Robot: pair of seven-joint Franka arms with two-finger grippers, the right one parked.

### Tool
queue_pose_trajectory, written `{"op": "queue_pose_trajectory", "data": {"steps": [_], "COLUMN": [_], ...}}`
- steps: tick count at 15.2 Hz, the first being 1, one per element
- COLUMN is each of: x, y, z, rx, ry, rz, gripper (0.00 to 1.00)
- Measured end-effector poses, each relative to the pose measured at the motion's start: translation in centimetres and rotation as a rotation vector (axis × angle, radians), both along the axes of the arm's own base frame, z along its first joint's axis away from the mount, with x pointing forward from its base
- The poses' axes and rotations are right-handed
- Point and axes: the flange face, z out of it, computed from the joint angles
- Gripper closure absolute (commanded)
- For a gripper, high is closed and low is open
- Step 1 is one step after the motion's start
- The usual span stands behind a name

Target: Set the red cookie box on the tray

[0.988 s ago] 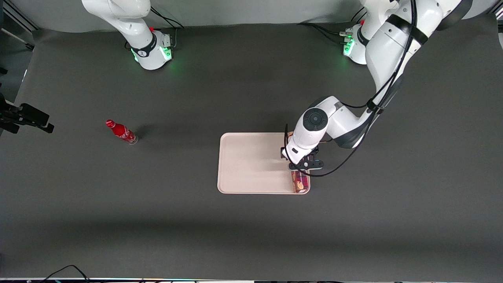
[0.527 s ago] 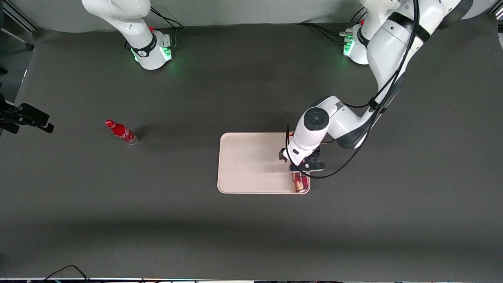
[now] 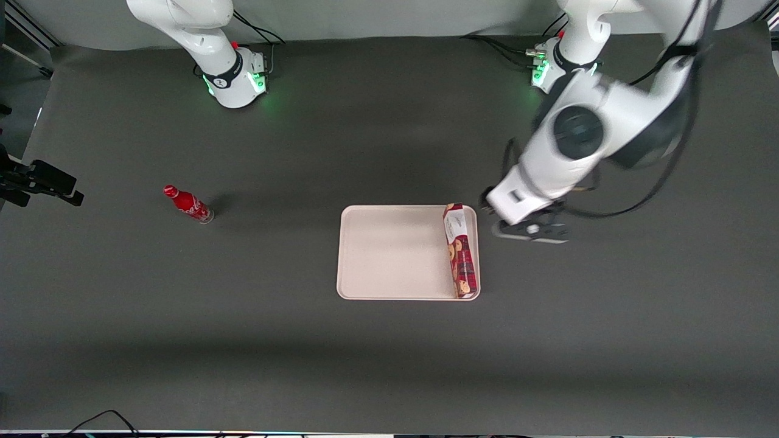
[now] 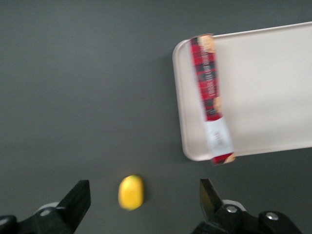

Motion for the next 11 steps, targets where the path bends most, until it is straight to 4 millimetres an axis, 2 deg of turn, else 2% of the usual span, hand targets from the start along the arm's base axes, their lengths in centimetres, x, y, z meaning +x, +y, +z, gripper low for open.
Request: {"op": "queue_pose_trajectory", "data": {"steps": [2, 5, 8, 11], "x": [0.0, -0.3, -0.5, -0.4], "y": [6.7, 14.7, 18.7, 20.3], "z": [4.6, 8.6, 10.4, 10.5], "rx": [0.023, 0.041, 0.039, 0.036], "ry": [0.001, -0.021, -0.049, -0.051], "rz": [0.017, 0.101, 0.137, 0.137], "gripper": [0.00, 0.00, 0.00, 0.00]}}
